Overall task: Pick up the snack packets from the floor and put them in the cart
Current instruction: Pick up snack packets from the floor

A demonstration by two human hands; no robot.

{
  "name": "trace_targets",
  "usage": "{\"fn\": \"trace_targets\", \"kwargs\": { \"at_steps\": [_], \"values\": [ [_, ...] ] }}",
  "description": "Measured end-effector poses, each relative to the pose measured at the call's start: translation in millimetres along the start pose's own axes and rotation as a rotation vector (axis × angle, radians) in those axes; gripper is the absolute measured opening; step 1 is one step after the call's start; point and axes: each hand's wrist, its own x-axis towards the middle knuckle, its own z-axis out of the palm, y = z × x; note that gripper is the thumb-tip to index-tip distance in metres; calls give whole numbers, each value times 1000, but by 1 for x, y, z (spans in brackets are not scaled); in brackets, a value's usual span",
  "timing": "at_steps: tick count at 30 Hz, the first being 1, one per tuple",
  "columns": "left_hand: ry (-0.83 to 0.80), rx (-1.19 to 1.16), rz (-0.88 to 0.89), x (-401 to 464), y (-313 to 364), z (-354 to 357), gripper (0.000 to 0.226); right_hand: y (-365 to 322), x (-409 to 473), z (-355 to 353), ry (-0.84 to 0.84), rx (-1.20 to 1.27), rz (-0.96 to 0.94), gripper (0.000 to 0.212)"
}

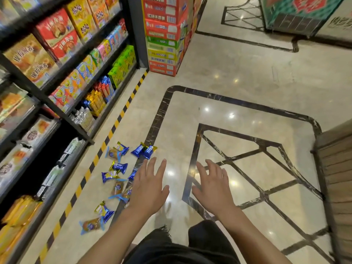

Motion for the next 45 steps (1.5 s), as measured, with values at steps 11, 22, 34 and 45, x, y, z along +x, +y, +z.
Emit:
{"fn": "trace_targets", "kwargs": {
  "at_steps": [11, 22, 34, 45],
  "values": [
    [-23, -43, -204, 126, 30, -10, 82, 48, 160, -21, -119, 97, -151, 74],
    [91, -85, -454, 246, 87, -50, 81, 97, 333, -82, -187, 123, -418, 75],
    [136, -153, -704, 317, 21, -68, 82, 30, 450, -96, -224, 93, -601, 77],
    [202, -288, -810, 385, -92, -95, 83, -96, 558, -95, -276, -57, -763, 79]
  ]
}}
